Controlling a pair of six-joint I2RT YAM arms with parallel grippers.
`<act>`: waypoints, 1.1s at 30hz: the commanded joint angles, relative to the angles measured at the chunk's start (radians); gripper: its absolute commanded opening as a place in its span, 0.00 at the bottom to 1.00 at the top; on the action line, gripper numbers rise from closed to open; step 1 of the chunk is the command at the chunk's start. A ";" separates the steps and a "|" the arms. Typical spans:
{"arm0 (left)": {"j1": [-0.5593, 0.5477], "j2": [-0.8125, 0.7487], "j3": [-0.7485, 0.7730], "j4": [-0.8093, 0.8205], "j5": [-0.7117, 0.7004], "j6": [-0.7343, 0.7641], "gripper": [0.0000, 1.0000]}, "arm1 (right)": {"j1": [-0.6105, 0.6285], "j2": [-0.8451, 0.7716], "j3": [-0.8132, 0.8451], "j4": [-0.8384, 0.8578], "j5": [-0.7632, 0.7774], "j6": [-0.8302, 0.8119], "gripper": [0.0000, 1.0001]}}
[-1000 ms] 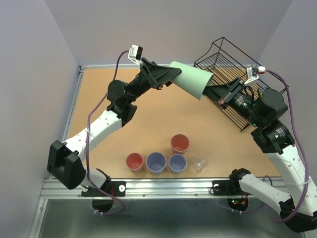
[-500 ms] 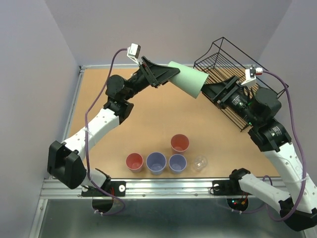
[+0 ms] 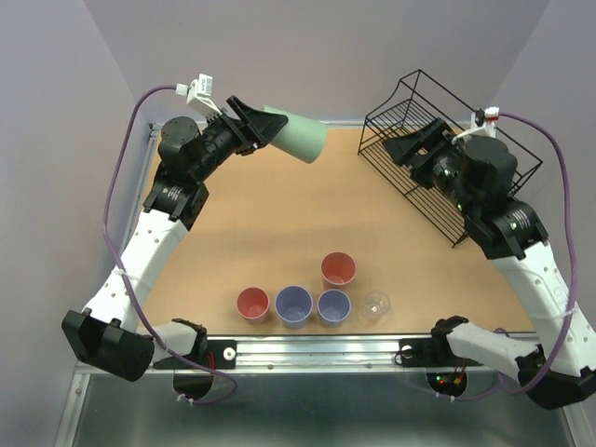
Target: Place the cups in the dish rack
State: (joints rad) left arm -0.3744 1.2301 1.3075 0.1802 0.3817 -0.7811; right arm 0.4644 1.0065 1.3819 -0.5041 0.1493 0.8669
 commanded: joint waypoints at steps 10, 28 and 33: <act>0.020 -0.158 -0.054 -0.166 -0.109 0.189 0.00 | -0.260 0.592 0.490 -0.246 0.045 -0.174 0.70; 0.028 -0.196 -0.039 -0.286 -0.196 0.186 0.00 | -0.340 1.106 0.838 -0.352 0.095 -0.431 0.73; 0.026 -0.201 -0.039 -0.309 -0.217 0.192 0.00 | -0.345 1.162 0.835 -0.350 0.078 -0.448 0.79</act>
State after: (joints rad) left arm -0.3511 1.0664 1.2564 -0.1547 0.1875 -0.6018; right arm 0.1310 2.1418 2.1536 -0.8455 0.2111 0.4625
